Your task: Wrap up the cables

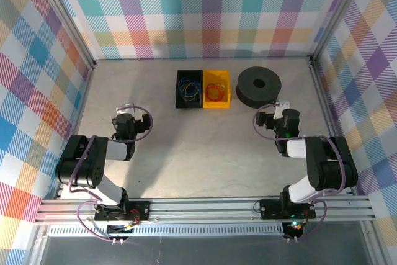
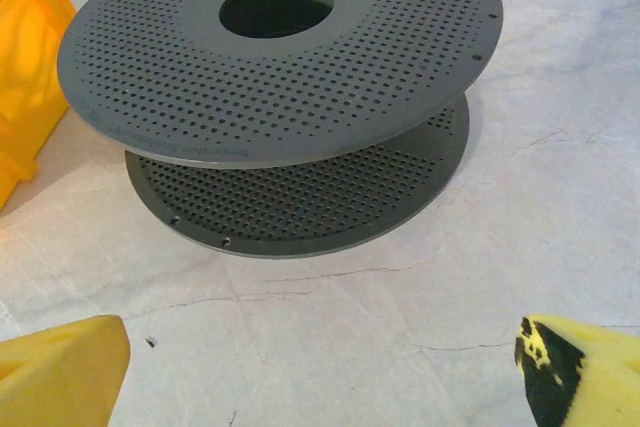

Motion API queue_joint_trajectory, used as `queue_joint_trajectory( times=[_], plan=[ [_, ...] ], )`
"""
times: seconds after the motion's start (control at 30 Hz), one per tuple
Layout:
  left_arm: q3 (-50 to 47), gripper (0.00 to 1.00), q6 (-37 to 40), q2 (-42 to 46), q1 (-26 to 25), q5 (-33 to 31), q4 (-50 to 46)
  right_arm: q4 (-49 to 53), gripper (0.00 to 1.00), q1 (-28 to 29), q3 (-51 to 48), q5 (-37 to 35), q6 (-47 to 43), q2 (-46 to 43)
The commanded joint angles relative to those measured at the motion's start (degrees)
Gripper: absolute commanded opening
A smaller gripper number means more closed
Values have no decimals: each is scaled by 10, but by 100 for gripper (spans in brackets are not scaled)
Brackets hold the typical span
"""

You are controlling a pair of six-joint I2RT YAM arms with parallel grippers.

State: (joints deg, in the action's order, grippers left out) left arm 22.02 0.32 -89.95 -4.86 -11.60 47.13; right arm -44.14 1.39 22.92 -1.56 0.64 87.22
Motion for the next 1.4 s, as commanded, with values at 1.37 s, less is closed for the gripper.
queue_joint_trajectory(
  times=[1.37],
  plan=[
    [304, 100, -106, 117, -17, 37, -670, 454, 99, -51, 228, 126, 137, -104]
  ],
)
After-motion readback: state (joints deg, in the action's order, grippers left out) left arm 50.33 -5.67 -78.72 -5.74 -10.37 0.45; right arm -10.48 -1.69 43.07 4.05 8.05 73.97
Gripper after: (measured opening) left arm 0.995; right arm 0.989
